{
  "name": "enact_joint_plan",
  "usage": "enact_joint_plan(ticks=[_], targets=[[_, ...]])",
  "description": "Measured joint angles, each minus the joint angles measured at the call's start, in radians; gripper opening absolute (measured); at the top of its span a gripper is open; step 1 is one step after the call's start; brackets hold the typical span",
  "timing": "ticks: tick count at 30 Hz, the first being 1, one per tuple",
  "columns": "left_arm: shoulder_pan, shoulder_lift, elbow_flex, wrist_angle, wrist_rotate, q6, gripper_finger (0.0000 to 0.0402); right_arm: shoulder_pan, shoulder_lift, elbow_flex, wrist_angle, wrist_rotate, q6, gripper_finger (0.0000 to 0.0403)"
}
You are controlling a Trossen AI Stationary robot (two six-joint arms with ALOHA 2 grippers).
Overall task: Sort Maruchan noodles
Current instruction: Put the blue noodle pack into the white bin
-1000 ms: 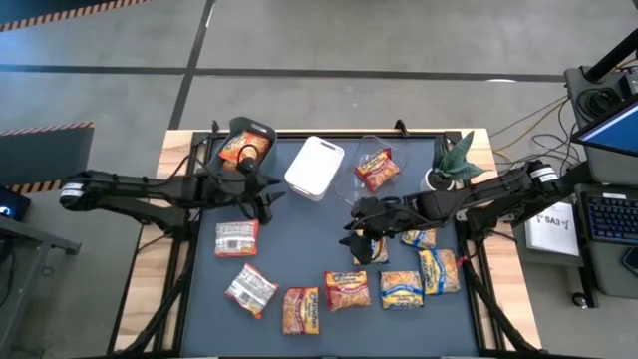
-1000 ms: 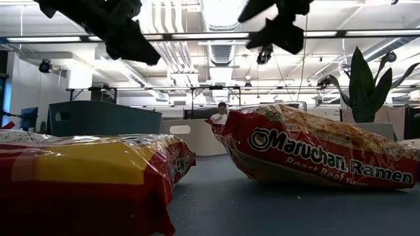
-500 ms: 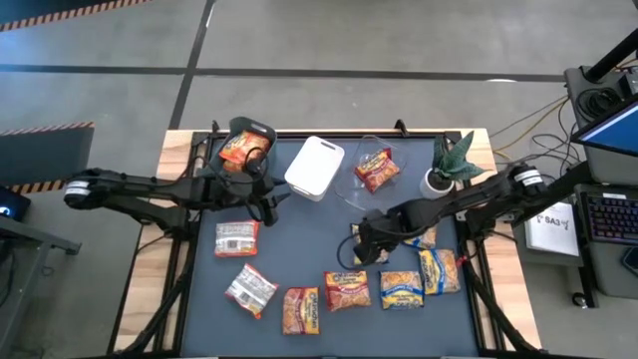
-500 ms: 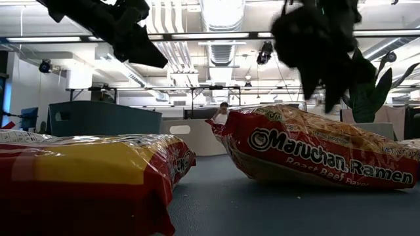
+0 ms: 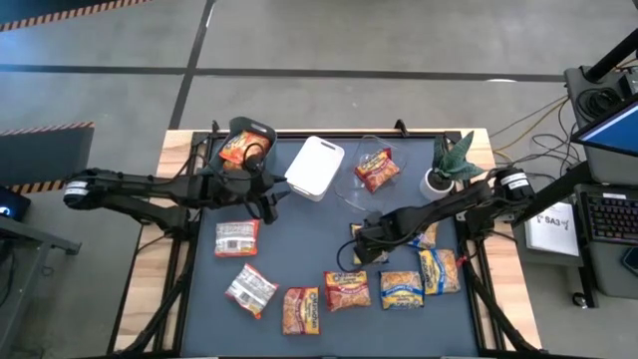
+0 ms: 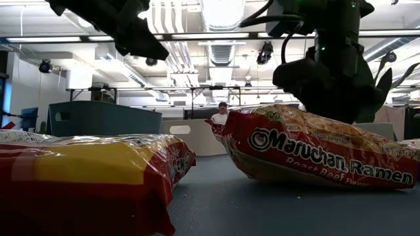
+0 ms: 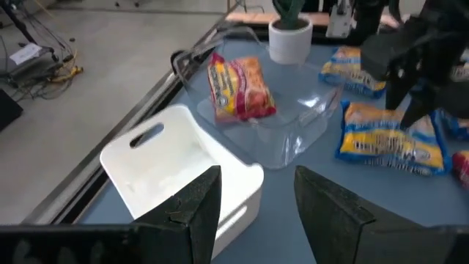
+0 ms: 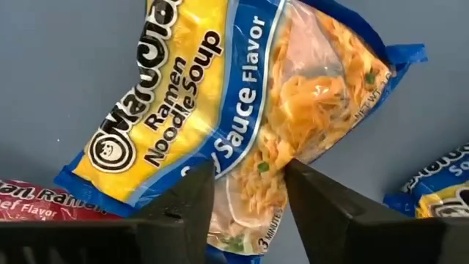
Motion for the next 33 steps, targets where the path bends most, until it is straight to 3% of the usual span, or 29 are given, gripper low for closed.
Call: enact_joint_plan(ticks=[5,14,18,24,33], targets=[[0.0,0.003,0.0,-0.002,0.001,0.0,0.0155,-0.001,0.03,0.01,0.1,0.019,-0.049,0.0098],[0.0,0.015,-0.002,0.011,0.001,-0.013,0.0155,-0.028,0.019,0.009,0.616,0.092,-0.367,0.0048],[-0.006,0.016,-0.005,-0.005,0.007,-0.054,0.0155,-0.029,-0.039,0.009,0.605,0.088,-0.424,0.0049],[-0.036,0.024,-0.042,-0.008,0.138,-0.102,0.0155,-0.03,-0.11,-0.009,0.528,0.09,-0.433,0.0049],[-0.127,0.152,-0.049,-0.01,0.145,-0.142,0.0155,-0.022,-0.129,-0.082,0.528,0.087,-0.369,0.0049]])
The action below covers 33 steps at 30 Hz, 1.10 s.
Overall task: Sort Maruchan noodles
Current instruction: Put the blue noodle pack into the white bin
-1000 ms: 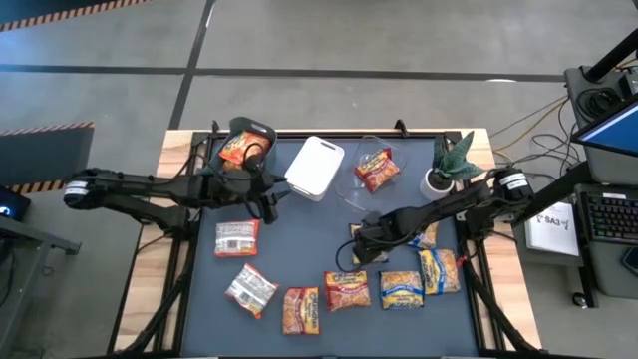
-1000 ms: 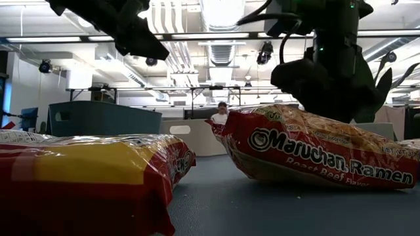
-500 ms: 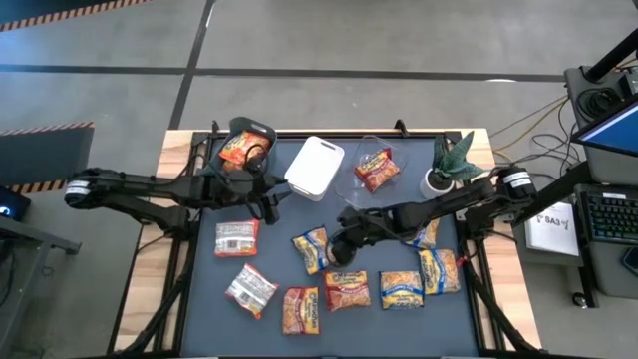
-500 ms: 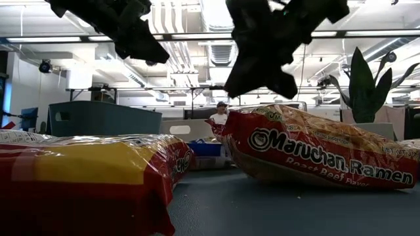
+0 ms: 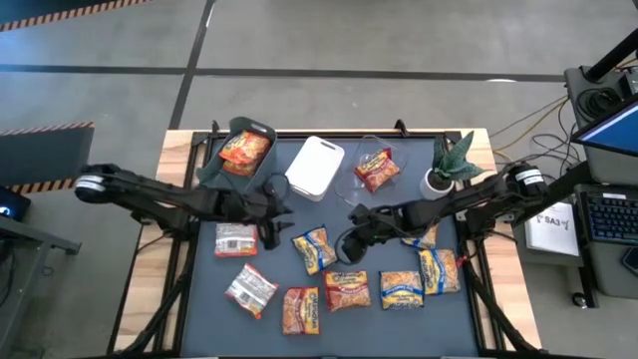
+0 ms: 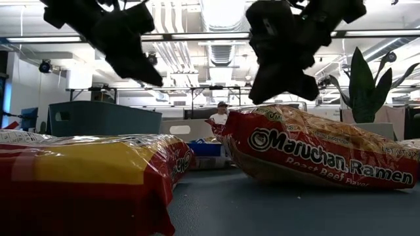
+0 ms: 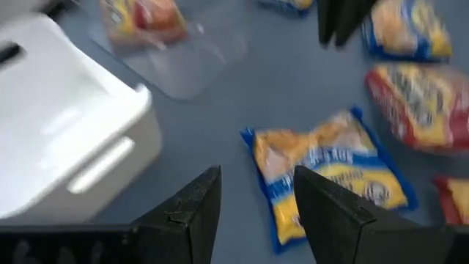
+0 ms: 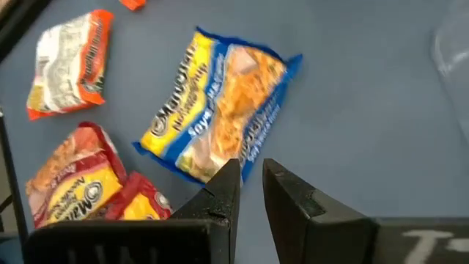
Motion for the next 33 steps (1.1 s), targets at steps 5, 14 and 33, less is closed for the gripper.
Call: enact_joint_plan(ticks=[5,14,33], targets=[[-0.024,0.088,0.0,0.016,0.002,0.017,0.0155,0.006,0.0,-0.021,0.006,0.0,0.057,0.005],[-0.035,0.204,0.0,0.071,0.012,0.012,0.0155,0.018,0.0,-0.022,0.018,-0.054,0.144,0.0066],[-0.061,0.036,0.006,0.072,0.051,0.035,0.0155,0.015,-0.214,0.026,0.001,-0.148,0.166,0.0216]])
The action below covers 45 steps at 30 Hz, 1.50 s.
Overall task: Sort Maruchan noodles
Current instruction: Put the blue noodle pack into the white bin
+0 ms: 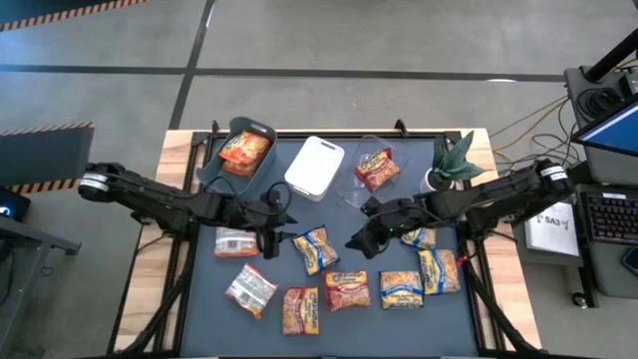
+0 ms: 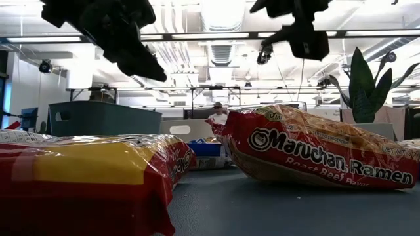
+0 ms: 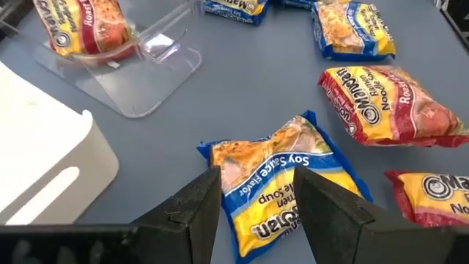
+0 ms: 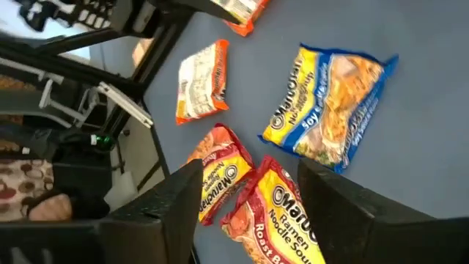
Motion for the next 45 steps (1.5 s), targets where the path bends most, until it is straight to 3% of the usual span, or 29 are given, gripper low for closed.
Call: enact_joint_plan(ticks=[4,10,12,17,27,33,42,45], targets=[[-0.024,0.056,-0.001,0.037,0.001,-0.015,0.0155,0.0,0.036,0.0,0.005,0.001,0.047,0.0246],[-0.045,0.104,0.005,0.058,0.004,-0.044,0.0155,-0.009,0.115,-0.001,0.016,0.057,-0.043,0.0269],[-0.045,0.116,0.006,0.061,0.007,-0.061,0.0155,-0.011,0.143,-0.001,0.026,0.079,-0.044,0.0269],[-0.063,0.164,0.006,0.075,0.008,-0.094,0.0155,-0.03,0.201,-0.001,0.115,0.02,-0.023,0.026],[-0.122,0.294,0.005,0.192,0.008,-0.114,0.0151,-0.018,0.274,0.015,0.126,0.029,0.012,0.024],[-0.134,0.336,-0.001,0.195,-0.035,-0.123,0.0112,-0.016,0.344,0.09,0.11,0.023,-0.031,0.024],[-0.139,0.341,-0.004,0.187,-0.046,-0.11,0.001,-0.027,0.403,0.164,0.011,0.029,-0.12,0.024],[-0.14,0.343,-0.008,0.189,-0.061,-0.102,0.0007,-0.042,0.417,0.165,0.011,0.03,-0.131,0.024]])
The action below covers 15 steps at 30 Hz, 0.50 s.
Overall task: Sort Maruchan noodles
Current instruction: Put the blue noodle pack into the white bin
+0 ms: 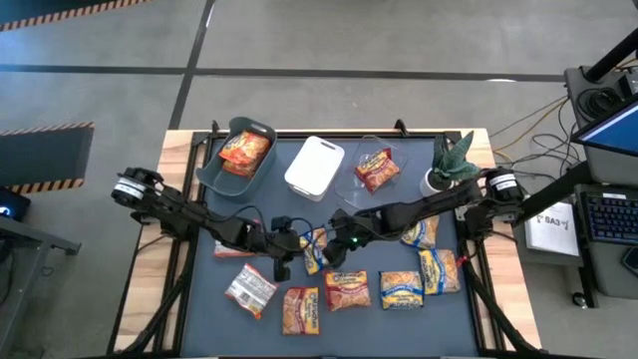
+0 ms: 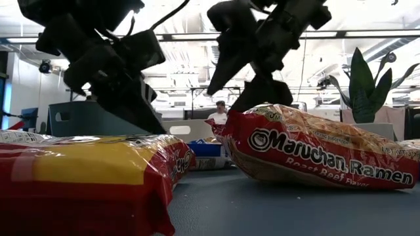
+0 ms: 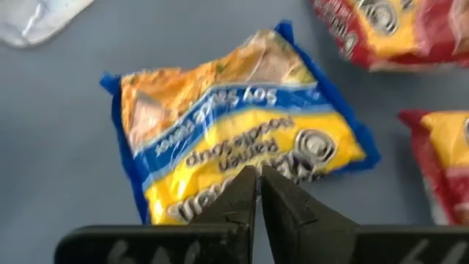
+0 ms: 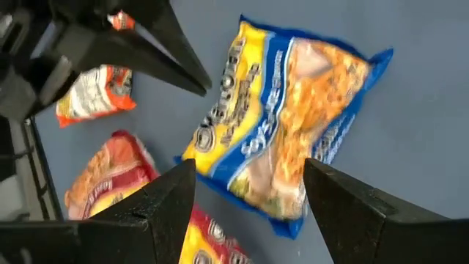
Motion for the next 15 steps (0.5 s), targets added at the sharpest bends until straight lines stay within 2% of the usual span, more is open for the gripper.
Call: enact_joint_plan(ticks=[15], targets=[[-0.009,0.067,-0.042,0.063,-0.001,-0.023,0.0,-0.025,0.027,-0.006,0.029,-0.005,-0.011,0.024]])
